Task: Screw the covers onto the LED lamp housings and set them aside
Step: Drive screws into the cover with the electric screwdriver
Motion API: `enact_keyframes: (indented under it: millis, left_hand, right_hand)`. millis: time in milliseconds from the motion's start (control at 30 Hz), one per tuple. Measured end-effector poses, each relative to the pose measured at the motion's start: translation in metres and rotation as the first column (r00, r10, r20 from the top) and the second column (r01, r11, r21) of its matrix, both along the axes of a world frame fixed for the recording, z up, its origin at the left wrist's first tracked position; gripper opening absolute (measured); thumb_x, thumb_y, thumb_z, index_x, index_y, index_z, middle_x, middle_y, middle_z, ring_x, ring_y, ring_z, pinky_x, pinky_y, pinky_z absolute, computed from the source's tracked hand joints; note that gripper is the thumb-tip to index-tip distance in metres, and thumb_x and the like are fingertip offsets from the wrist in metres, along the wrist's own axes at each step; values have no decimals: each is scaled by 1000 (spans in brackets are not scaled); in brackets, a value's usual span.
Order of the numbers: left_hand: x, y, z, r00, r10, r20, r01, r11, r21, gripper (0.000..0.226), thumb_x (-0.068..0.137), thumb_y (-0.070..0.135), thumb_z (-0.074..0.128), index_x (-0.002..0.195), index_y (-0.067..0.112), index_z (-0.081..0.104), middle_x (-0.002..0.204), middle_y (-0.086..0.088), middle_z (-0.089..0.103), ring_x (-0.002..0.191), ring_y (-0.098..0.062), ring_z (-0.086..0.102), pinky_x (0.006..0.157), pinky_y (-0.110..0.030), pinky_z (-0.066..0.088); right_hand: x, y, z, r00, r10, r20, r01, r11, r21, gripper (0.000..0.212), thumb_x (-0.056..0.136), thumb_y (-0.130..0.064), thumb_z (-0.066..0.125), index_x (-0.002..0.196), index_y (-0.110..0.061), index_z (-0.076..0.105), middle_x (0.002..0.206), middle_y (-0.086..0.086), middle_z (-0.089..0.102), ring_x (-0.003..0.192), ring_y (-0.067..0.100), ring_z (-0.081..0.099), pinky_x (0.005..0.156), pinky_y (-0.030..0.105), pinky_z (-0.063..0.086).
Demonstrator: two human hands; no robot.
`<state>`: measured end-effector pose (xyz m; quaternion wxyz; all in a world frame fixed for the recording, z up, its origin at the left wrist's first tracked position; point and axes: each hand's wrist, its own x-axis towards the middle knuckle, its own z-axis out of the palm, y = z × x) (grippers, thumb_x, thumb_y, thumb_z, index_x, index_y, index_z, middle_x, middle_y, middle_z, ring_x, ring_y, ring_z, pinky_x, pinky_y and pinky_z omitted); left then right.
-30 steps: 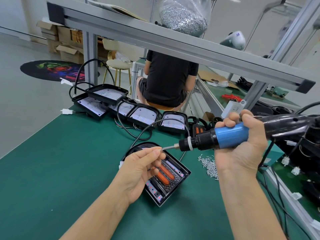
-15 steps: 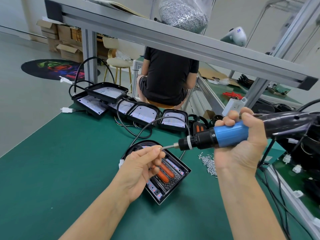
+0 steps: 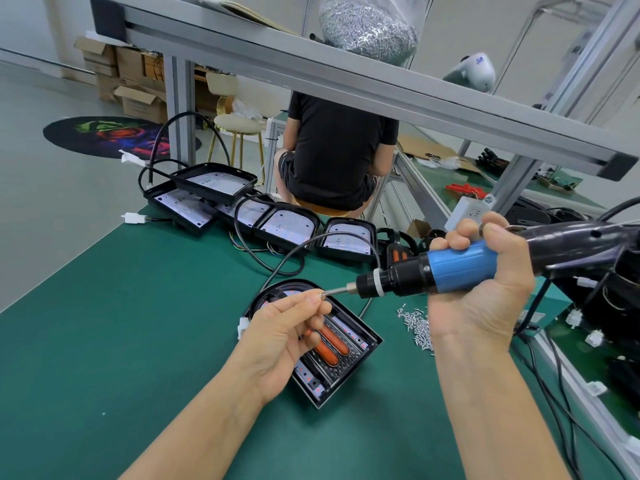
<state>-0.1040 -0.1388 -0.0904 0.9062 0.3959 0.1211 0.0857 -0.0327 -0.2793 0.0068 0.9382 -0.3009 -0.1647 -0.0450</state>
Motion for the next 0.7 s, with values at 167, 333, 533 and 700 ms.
enact_keyframes:
  millis: [167,333,533,700]
  left_hand:
    - [0,1,-1,1000,9,-1,-9,1000,-20,13,71,15,65,80,7,70,70,-4,67,53,-7,53,47,-18,46]
    - [0,1,-2,997,72,22,-73,997,40,11,70,13,65,75,9,74,70,-6,68,53,-7,54,48,-17,47]
    - [2,2,0,980,179,87,-191,968,161,10,79,4,63,80,5,73,68,-8,69,53,-7,55,52,-16,49]
    - [2,9,-6,975,214,65,-223,956,190,15,81,1,63,76,8,75,69,-8,70,53,-7,55,52,-16,48]
  right_hand:
    - [-1,1,-2,1000,14,-4,-14,1000,5,13,74,-12,54,86,-18,53,65,-5,54,54,6,49,59,19,46]
    - [0,2,-3,1000,6,21,-5,1000,-11,14,74,-10,52,86,-17,53,65,-4,54,54,6,49,59,19,46]
    - [1,5,-8,1000,-18,-26,19,999,41,13,73,-12,53,84,-18,53,64,-5,54,53,6,50,58,19,47]
    - [2,7,-17,998,5,-68,-7,1000,-31,15,79,-15,56,93,-20,55,72,-2,59,64,13,54,71,24,48]
